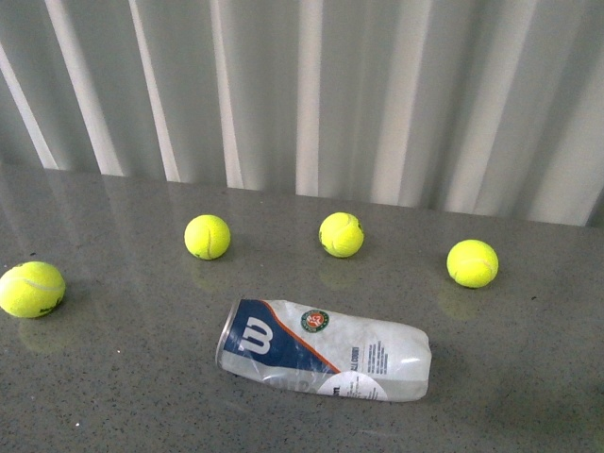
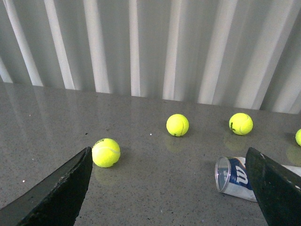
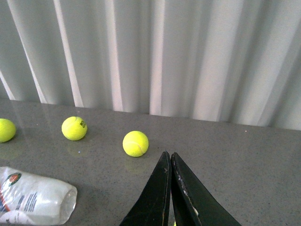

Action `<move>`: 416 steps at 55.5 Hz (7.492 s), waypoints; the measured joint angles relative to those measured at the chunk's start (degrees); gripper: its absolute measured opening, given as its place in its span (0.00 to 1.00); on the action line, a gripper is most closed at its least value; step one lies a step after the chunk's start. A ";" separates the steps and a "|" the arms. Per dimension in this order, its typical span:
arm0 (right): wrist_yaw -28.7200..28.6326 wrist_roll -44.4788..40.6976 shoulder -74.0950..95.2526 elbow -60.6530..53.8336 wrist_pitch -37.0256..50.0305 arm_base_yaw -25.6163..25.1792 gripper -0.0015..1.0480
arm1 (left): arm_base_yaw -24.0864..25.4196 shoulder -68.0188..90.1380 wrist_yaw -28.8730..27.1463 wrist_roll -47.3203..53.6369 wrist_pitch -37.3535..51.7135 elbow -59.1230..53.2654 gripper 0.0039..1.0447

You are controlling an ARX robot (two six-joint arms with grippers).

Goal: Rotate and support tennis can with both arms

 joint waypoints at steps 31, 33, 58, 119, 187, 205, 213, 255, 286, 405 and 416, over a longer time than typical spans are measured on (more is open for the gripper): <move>4.46 0.11 -12.83 -0.02 -12.52 5.16 0.03 | 0.00 0.00 0.02 0.00 0.00 0.00 0.94; 4.46 0.11 -13.29 -0.02 -12.98 5.16 0.03 | 0.00 0.00 0.04 0.00 0.00 0.00 0.94; 4.46 0.11 -25.44 0.02 -25.53 5.16 0.03 | 0.00 -0.04 0.04 0.00 0.00 0.00 0.94; 4.44 0.15 -25.49 0.02 -25.53 5.16 0.93 | -9.44 74.58 11.52 15.91 6.36 39.87 0.94; 4.44 0.15 -25.49 0.02 -25.53 5.16 0.93 | -18.67 124.06 22.99 -21.99 45.70 45.66 0.94; 4.44 0.15 -25.49 0.02 -25.53 5.16 0.93 | -20.04 126.14 21.55 -23.71 46.58 45.66 0.51; 4.46 0.15 -25.49 0.02 -25.53 5.16 0.93 | -20.02 125.09 21.46 -21.59 43.95 45.66 0.28; 4.44 0.15 -25.49 0.02 -25.53 5.16 0.93 | -21.92 92.45 19.21 50.34 -21.24 72.52 0.03; 4.46 0.15 -25.49 0.02 -25.53 5.16 0.93 | -32.50 99.56 2.45 97.15 -40.04 81.94 0.03; 4.44 0.15 -25.49 0.02 -25.53 5.16 0.93 | 9.84 59.89 9.81 4.72 12.48 47.52 0.75; 4.44 0.15 -25.49 0.02 -25.53 5.16 0.93 | 7.87 52.13 7.65 1.16 20.65 30.56 0.43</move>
